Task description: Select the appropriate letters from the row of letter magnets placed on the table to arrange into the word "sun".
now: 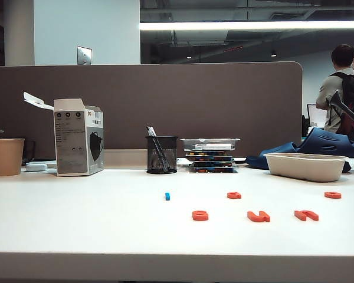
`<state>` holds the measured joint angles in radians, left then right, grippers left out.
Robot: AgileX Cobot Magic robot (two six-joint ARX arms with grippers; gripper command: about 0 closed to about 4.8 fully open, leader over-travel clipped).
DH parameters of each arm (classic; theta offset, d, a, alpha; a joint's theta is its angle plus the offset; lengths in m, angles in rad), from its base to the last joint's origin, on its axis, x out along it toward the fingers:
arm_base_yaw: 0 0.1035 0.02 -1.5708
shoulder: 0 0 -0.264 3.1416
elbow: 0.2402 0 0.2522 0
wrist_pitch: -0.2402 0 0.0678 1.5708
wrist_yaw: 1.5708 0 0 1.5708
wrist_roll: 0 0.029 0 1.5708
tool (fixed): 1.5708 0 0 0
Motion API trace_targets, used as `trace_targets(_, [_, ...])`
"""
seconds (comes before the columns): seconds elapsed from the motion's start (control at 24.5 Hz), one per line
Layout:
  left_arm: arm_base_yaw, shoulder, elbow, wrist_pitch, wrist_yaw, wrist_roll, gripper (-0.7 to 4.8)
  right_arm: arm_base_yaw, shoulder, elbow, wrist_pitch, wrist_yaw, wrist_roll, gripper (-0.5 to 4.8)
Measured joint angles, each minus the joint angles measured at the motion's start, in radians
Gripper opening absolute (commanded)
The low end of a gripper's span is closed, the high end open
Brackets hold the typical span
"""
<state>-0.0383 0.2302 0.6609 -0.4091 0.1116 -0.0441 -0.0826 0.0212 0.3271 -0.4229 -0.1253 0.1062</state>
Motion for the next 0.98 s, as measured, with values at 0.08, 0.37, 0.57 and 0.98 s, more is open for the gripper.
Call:
trace_targets(0.08, [0.000, -0.064, -0.081, 0.064, 0.000, 0.004, -0.05, 0.001, -0.015, -0.035, 0.082, -0.003, 0.013, -0.08])
trace_targets(0.37, [0.000, -0.203, -0.399, 0.372, -0.001, 0.005, -0.05, 0.001, -0.016, -0.203, 0.305, -0.002, -0.037, -0.08])
trace_targets(0.57, [0.000, -0.207, -0.555, 0.527, -0.001, 0.000, -0.05, 0.001, -0.016, -0.286, 0.374, -0.003, -0.064, -0.08])
trace_targets(0.98, [0.000, -0.206, -0.658, 0.629, -0.001, -0.009, -0.05, 0.001, -0.016, -0.322, 0.413, -0.003, -0.085, 0.95])
